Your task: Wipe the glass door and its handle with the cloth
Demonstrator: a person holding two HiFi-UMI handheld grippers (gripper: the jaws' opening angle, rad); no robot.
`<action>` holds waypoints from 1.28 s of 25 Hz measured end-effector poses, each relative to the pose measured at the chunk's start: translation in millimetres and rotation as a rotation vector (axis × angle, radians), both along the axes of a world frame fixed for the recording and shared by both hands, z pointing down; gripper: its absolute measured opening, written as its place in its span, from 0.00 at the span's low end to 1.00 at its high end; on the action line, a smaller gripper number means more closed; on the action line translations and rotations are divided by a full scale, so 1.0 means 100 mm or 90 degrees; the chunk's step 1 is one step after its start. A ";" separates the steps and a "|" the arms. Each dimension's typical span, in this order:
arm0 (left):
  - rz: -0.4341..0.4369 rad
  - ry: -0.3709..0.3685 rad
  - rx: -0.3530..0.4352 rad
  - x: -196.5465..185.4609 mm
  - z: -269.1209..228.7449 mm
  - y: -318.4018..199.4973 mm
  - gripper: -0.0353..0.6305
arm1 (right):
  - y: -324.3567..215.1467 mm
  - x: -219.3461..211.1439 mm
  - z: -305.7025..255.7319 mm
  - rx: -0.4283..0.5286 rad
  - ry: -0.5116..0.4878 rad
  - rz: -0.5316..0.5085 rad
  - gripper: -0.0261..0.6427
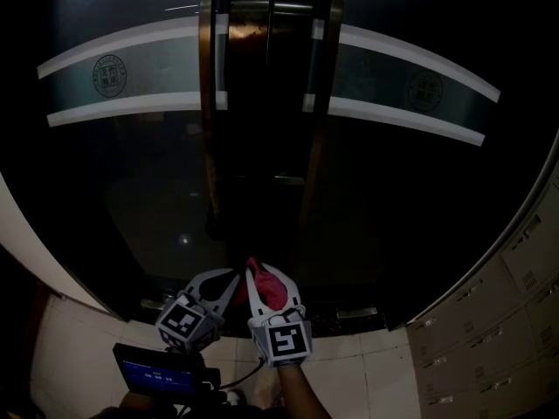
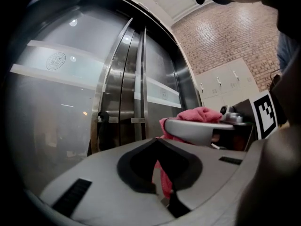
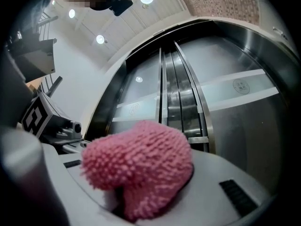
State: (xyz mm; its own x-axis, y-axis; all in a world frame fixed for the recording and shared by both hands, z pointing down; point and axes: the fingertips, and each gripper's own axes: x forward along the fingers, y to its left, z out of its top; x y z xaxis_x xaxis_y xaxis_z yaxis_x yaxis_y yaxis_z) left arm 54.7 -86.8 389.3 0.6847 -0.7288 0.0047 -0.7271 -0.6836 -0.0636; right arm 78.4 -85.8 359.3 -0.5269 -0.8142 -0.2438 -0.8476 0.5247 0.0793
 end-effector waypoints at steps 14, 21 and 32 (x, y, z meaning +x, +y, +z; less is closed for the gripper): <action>-0.003 0.002 0.010 0.09 -0.13 -0.06 0.06 | 0.01 0.08 -0.03 -0.011 0.005 -0.004 0.12; -0.007 -0.001 0.022 0.15 -0.09 -0.18 0.06 | -0.11 0.20 0.01 0.004 0.012 -0.001 0.12; -0.004 -0.012 0.025 0.30 -0.01 -0.29 0.06 | -0.16 0.28 -0.04 -0.007 0.017 -0.015 0.12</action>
